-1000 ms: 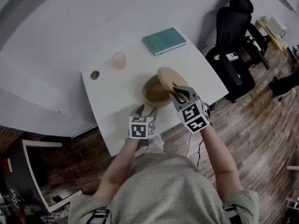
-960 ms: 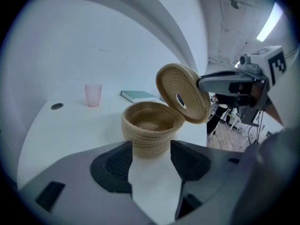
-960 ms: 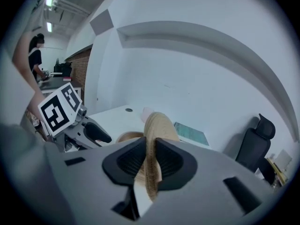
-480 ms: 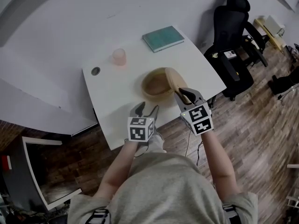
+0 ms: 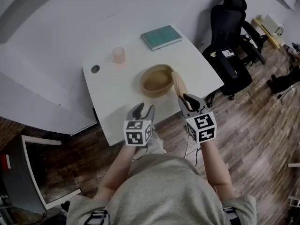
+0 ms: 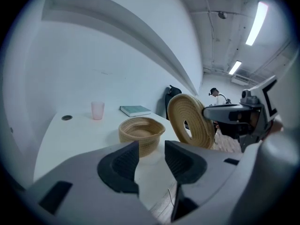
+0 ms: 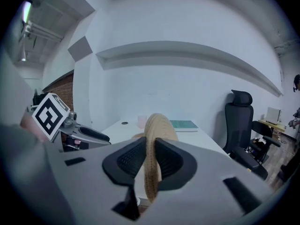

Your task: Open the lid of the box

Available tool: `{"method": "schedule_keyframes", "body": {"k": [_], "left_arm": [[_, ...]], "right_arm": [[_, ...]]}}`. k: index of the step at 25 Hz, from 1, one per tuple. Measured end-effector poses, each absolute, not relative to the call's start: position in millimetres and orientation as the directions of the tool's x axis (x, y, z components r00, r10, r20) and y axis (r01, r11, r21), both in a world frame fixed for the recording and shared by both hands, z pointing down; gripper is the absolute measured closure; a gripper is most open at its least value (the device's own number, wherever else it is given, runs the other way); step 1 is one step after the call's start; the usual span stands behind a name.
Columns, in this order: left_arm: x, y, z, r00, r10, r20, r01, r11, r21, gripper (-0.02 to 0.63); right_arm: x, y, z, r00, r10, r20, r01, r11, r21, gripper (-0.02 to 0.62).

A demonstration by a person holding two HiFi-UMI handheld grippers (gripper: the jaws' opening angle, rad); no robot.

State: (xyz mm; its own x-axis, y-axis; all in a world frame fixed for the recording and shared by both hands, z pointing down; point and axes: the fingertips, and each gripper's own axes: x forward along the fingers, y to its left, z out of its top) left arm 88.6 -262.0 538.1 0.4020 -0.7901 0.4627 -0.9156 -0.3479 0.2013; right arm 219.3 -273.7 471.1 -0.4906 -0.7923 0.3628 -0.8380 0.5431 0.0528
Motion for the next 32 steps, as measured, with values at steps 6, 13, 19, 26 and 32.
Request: {"method": "schedule_keyframes", "body": {"k": [6, 13, 19, 26, 32], "left_arm": [[86, -240, 524, 0.396, -0.807, 0.438, -0.918, -0.346, 0.193, 0.494], [86, -215, 514, 0.421, -0.807, 0.415, -0.907, -0.362, 0.217, 0.552], [86, -199, 504, 0.434, -0.813, 0.388, -0.9, -0.371, 0.23, 0.572], [88, -192, 494, 0.462, -0.812, 0.357, -0.885, -0.4, 0.237, 0.583], [94, -195, 489, 0.48, -0.807, 0.344, -0.876, -0.415, 0.247, 0.586]], "right_arm": [[228, -244, 466, -0.471, -0.818, 0.331, -0.865, 0.501, 0.008, 0.528], [230, -210, 463, -0.465, -0.832, 0.304, -0.879, 0.474, -0.048, 0.528], [230, -189, 467, -0.461, -0.837, 0.295, -0.884, 0.462, -0.07, 0.527], [231, -177, 467, -0.451, -0.844, 0.29, -0.891, 0.447, -0.084, 0.526], [234, -178, 465, -0.45, -0.846, 0.287, -0.892, 0.445, -0.086, 0.526]]}}
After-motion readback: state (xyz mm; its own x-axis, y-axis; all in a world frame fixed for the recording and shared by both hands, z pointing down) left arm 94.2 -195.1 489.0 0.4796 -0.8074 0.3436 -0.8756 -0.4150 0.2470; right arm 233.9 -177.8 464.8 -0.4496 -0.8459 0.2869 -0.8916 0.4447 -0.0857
